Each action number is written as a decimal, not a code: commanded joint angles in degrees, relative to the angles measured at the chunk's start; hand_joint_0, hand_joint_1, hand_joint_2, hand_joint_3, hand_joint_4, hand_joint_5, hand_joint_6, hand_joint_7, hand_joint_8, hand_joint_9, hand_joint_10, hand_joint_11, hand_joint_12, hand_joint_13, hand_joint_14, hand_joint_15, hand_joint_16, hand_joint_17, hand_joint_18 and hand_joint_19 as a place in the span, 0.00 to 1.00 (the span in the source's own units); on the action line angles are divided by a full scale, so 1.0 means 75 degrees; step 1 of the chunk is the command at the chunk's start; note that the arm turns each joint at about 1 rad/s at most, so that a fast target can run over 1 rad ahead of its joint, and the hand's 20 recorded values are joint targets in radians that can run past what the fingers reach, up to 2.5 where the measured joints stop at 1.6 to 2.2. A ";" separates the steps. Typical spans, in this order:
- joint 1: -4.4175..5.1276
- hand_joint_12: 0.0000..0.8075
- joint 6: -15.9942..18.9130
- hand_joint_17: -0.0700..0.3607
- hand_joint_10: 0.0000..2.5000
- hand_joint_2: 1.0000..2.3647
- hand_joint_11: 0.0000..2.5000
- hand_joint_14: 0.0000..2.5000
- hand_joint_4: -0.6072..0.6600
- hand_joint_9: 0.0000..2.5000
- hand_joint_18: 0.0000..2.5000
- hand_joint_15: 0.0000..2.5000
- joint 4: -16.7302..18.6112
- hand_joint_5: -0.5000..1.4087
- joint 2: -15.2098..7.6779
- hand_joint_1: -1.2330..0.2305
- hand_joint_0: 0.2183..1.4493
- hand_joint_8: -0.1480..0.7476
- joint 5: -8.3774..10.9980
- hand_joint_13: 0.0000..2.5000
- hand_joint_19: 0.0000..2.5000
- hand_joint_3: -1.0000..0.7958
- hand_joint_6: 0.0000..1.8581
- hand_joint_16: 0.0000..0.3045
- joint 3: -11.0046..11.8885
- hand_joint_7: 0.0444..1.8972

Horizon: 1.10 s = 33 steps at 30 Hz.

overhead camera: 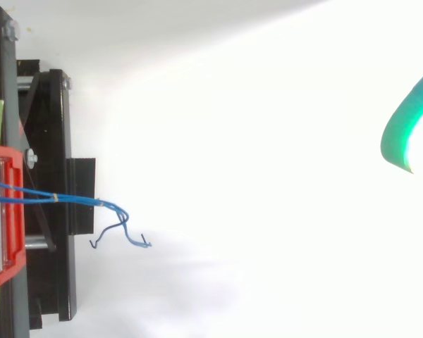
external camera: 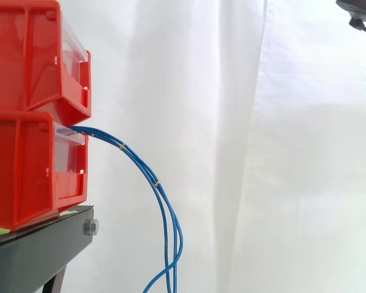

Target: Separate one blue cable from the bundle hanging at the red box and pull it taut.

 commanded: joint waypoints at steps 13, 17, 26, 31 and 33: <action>0.0000 0.46 0.0000 0.40 0.00 0.00 0.12 0.00 0.63 0.29 0.35 0.11 0.0000 0.14 0.0000 0.41 0.30 0.51 -0.0001 0.27 0.20 0.29 0.27 0.15 0.0000 0.35; 0.0000 0.46 0.0000 0.40 0.00 0.00 0.12 0.00 0.64 0.29 0.35 0.11 0.0000 0.14 0.0000 0.41 0.30 0.51 -0.0001 0.27 0.20 0.30 0.27 0.15 0.0000 0.35; 0.0000 0.45 0.0000 0.40 0.00 0.00 0.12 0.00 0.65 0.30 0.35 0.11 0.0000 0.14 0.0000 0.41 0.30 0.52 -0.0001 0.27 0.21 0.30 0.27 0.15 0.0000 0.35; 0.0000 0.45 0.0000 0.39 0.00 0.00 0.13 0.00 0.65 0.30 0.35 0.11 0.0000 0.15 0.0000 0.42 0.30 0.52 -0.0001 0.28 0.20 0.30 0.27 0.15 0.0000 0.36; 0.0000 0.45 0.0000 0.39 0.00 0.00 0.12 0.00 0.65 0.30 0.35 0.11 0.0000 0.15 0.0000 0.42 0.30 0.52 -0.0012 0.28 0.21 0.30 0.27 0.15 0.0000 0.36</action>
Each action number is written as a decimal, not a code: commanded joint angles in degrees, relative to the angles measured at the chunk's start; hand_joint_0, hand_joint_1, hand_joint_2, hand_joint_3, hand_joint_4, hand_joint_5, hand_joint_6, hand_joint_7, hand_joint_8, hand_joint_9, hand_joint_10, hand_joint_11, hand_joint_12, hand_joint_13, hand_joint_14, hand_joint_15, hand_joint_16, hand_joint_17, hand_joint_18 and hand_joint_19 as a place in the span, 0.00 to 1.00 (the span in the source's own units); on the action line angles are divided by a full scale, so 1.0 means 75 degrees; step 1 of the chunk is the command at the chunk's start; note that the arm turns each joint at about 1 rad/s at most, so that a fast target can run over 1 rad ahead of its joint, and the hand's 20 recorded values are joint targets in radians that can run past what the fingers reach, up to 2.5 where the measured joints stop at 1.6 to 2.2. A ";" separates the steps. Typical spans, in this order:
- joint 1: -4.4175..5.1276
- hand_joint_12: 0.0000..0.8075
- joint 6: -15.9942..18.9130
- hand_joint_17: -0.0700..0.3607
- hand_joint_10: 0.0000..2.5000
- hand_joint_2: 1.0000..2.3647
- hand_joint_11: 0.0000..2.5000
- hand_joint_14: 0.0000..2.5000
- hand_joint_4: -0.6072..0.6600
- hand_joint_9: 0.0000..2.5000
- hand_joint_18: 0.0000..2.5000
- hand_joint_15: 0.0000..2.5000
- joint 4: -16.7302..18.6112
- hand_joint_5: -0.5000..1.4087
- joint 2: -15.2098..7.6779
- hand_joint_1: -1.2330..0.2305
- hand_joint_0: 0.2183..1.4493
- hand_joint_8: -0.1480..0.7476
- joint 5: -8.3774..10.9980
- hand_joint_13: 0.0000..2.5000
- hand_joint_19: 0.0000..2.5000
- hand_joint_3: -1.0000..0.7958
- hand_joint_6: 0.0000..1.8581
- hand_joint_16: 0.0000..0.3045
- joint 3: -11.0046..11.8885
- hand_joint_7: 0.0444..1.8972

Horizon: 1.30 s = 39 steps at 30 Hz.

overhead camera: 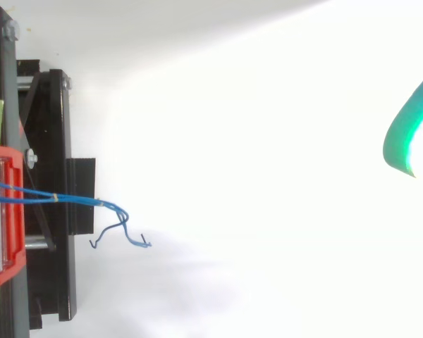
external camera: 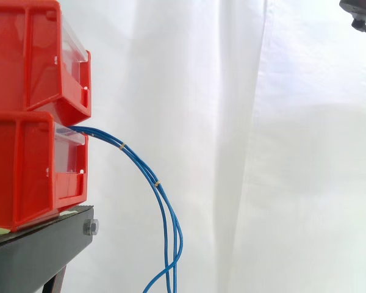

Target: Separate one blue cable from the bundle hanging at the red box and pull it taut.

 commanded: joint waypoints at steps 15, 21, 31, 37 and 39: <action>0.0000 0.45 0.0000 0.39 0.00 0.00 0.13 0.00 0.67 0.31 0.35 0.12 0.0176 0.15 -0.0892 0.42 0.31 0.52 0.0366 0.29 0.21 0.30 0.27 0.14 0.0081 0.36; -0.0047 0.45 0.0023 0.39 0.00 0.00 0.13 0.00 0.67 0.31 0.35 0.12 0.0352 0.15 -0.1548 0.42 0.31 0.52 0.0460 0.28 0.21 0.30 0.27 0.14 0.0643 0.36; -0.0082 0.45 -0.0129 0.39 0.00 0.00 0.13 0.00 0.67 0.31 0.35 0.12 0.0984 0.16 -0.2005 0.42 0.31 0.52 0.0718 0.28 0.21 0.30 0.27 0.14 0.0772 0.36; -0.0117 0.45 -0.0152 0.39 0.00 0.00 0.13 0.00 0.67 0.31 0.35 0.12 0.1066 0.16 -0.2556 0.42 0.31 0.52 0.0683 0.28 0.21 0.30 0.27 0.14 0.1217 0.36; -0.0117 0.45 -0.0164 0.39 0.00 0.00 0.13 0.00 0.67 0.31 0.35 0.12 0.1102 0.16 -0.2591 0.42 0.31 0.52 0.0694 0.28 0.21 0.30 0.27 0.14 0.1276 0.36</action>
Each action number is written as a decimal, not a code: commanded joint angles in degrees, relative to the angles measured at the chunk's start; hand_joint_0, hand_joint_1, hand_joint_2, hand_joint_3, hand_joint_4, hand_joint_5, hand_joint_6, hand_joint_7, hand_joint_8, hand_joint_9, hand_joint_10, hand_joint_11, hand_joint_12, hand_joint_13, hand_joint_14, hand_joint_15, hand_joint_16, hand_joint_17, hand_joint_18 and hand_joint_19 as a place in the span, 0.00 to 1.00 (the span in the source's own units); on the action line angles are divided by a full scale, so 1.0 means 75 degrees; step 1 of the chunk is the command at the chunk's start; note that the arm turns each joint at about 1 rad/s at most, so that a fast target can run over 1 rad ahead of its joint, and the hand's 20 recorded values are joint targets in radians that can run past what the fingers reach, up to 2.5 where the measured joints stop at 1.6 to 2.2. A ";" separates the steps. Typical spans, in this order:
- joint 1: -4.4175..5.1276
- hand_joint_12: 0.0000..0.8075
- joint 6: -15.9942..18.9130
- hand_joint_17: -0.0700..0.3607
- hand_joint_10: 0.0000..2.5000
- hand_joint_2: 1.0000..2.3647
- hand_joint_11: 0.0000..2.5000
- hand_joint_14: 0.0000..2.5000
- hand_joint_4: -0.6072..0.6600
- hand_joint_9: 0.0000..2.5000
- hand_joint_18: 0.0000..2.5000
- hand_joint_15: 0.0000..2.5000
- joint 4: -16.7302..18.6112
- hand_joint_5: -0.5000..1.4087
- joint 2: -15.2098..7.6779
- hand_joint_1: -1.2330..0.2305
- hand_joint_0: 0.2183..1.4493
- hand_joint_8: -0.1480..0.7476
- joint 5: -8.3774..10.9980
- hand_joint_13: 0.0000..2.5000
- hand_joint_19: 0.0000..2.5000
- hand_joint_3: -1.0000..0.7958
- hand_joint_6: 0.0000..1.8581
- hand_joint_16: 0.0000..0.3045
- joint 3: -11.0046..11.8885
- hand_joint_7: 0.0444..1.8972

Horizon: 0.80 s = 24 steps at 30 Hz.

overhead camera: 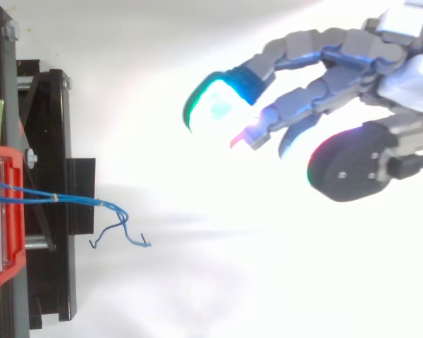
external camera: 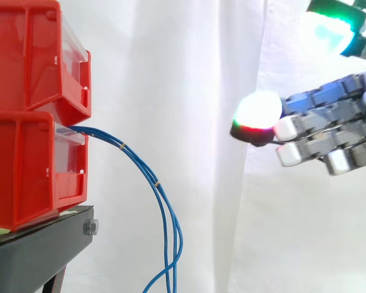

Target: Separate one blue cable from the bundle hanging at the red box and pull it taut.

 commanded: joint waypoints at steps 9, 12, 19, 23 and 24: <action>-0.0075 0.41 -0.0202 0.37 0.00 0.00 0.12 0.00 0.67 0.32 0.33 0.09 0.0245 0.16 -0.0928 0.41 0.31 0.53 -0.0214 0.27 0.14 0.30 0.27 0.13 0.0770 0.36; -0.0075 0.39 -0.0155 0.35 0.00 0.00 0.12 0.00 0.65 0.31 0.32 0.08 0.0210 0.16 -0.1080 0.40 0.31 0.52 -0.0308 0.26 0.09 0.29 0.27 0.12 0.0981 0.36; -0.0052 0.37 -0.0377 0.34 0.00 0.00 0.11 0.00 0.63 0.28 0.31 0.07 0.0538 0.15 -0.1291 0.37 0.31 0.52 -0.0249 0.25 0.06 0.29 0.27 0.11 0.1004 0.36; -0.0099 0.37 -0.0354 0.33 0.00 0.00 0.11 0.00 0.64 0.28 0.31 0.07 0.0784 0.15 -0.1619 0.37 0.31 0.52 -0.0343 0.25 0.06 0.29 0.27 0.11 0.1133 0.36; -0.0099 0.37 -0.0377 0.33 0.00 0.00 0.11 0.00 0.64 0.28 0.31 0.07 0.0831 0.15 -0.1654 0.37 0.31 0.52 -0.0343 0.25 0.06 0.29 0.27 0.11 0.1168 0.36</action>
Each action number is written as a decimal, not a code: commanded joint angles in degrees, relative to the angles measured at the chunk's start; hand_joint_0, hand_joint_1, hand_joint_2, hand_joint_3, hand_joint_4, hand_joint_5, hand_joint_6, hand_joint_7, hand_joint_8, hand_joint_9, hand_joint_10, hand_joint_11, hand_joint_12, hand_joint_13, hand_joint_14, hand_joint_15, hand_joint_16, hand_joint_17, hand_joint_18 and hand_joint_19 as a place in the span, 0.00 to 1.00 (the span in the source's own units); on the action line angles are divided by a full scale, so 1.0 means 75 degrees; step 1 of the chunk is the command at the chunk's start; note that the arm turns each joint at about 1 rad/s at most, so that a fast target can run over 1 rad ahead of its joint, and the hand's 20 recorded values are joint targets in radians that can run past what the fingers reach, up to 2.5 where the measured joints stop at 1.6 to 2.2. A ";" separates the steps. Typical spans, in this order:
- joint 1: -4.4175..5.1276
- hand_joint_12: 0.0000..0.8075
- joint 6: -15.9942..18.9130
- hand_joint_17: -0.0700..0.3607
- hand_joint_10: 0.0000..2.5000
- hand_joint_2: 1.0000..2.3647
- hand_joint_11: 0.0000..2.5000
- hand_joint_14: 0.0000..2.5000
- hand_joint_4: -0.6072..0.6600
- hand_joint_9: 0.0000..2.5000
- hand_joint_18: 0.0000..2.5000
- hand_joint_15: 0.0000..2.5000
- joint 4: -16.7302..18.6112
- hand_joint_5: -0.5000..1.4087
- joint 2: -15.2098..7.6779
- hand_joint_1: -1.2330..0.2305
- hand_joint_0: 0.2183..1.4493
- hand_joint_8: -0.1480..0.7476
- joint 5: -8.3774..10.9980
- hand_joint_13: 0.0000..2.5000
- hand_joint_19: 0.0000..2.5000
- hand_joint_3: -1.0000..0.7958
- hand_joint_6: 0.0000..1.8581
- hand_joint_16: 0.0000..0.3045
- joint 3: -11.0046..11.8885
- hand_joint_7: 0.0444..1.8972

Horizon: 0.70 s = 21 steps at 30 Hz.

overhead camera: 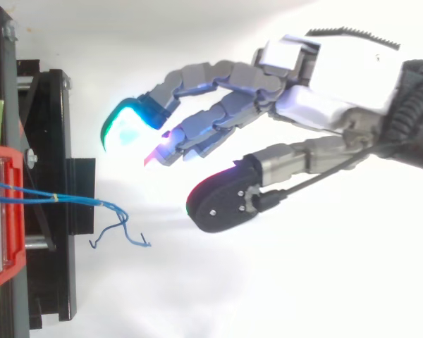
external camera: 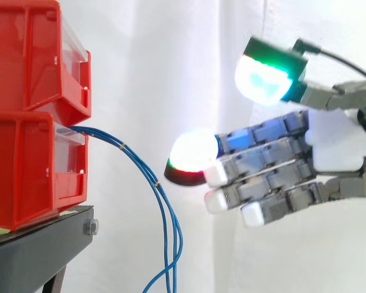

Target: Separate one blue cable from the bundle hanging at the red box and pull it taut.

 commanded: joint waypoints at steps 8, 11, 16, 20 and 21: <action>-0.0030 0.36 0.0044 0.33 0.00 0.00 0.11 0.00 0.65 0.28 0.30 0.07 0.0322 0.15 -0.0708 0.37 0.31 0.52 -0.0077 0.25 0.08 0.29 0.27 0.10 0.0607 0.36; -0.0030 0.37 0.0056 0.33 0.00 0.00 0.11 0.00 0.65 0.28 0.30 0.08 0.0427 0.16 -0.0814 0.37 0.31 0.52 -0.0077 0.25 0.08 0.29 0.27 0.10 0.0618 0.36; -0.0007 0.37 0.0056 0.33 0.00 0.00 0.11 0.00 0.66 0.29 0.31 0.08 0.0650 0.16 -0.1001 0.37 0.31 0.52 -0.0077 0.26 0.09 0.29 0.27 0.11 0.0700 0.36; 0.0005 0.37 0.0079 0.33 0.00 0.00 0.12 0.00 0.66 0.29 0.32 0.09 0.0685 0.16 -0.1165 0.37 0.31 0.52 -0.0100 0.27 0.10 0.29 0.27 0.11 0.0946 0.37; 0.0017 0.37 0.0068 0.33 0.00 0.00 0.12 0.00 0.66 0.30 0.32 0.09 0.0697 0.16 -0.1165 0.37 0.31 0.52 -0.0112 0.27 0.10 0.29 0.27 0.11 0.0946 0.37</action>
